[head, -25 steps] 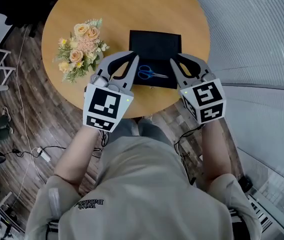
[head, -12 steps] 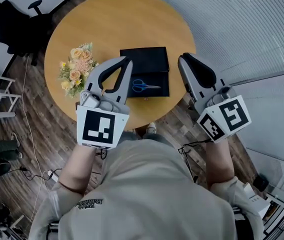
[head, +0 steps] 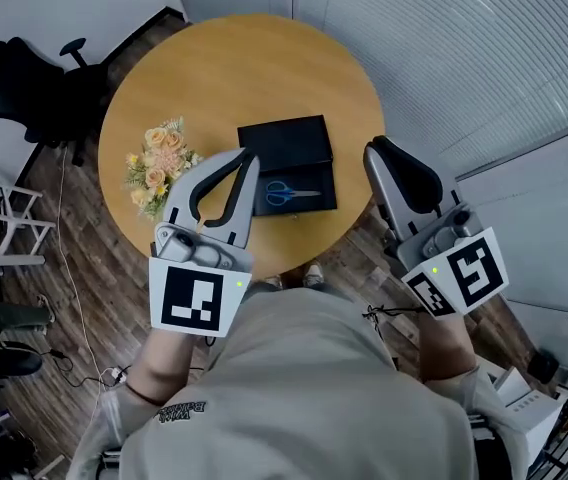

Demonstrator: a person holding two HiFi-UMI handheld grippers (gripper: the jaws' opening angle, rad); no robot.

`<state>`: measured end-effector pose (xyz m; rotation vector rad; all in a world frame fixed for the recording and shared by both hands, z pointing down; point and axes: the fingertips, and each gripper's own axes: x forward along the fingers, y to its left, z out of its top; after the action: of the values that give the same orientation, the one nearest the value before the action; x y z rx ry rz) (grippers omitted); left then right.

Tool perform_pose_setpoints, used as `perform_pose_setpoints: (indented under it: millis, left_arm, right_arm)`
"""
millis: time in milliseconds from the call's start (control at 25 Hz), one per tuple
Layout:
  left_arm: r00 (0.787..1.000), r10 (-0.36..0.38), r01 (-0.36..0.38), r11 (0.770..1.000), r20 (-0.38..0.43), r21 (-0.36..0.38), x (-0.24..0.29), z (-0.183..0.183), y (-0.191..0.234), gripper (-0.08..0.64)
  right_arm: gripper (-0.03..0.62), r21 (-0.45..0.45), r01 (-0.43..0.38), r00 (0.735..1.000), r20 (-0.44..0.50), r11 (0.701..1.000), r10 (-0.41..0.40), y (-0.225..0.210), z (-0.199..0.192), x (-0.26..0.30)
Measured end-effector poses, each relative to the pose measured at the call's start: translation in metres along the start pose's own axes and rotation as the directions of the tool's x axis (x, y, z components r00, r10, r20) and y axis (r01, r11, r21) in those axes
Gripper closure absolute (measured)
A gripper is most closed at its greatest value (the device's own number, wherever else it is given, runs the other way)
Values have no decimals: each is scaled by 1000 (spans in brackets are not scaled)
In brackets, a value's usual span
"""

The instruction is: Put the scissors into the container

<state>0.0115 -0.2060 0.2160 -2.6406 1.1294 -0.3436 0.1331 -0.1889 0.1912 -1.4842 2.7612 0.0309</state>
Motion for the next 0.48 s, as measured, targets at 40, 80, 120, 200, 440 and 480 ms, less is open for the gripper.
perform_pose_setpoints:
  millis: [40,80,120,200,440,480]
  left_arm:
    - [1000,-2,2,1000,-3,-6,-1,-3,-2,538]
    - [1000,-3,2,1000,-5,-18,-1,-5,-3,537]
    - [1000,-1,0,1000,-8,-31,-2,-7,-4,538]
    - [1000,8,-9,998,-15,-56,-5,-10,-4,538]
    - [999,27,-28,997,-24,-76,-8,-11,-5,538]
    - [999,27,-29,997,-25,-76,-9,-11,-5,538]
  right_arm:
    - [541,-1,-3,1000,-2,1000,3,2,0,-2]
    - [541,-2,-6,1000,-5,1000,6,4,0,-4]
    - [541,-5,-8,1000,-9,1000,8,5,-1,-6]
    - [541,-15,-9,1000,-20,1000,9,8,-3,-8]
    - [545,-17,-17,999,-47,1000,16,12,-12,-13]
    - [546,-20,-21,998,-54,1000,20,12,-13,-14]
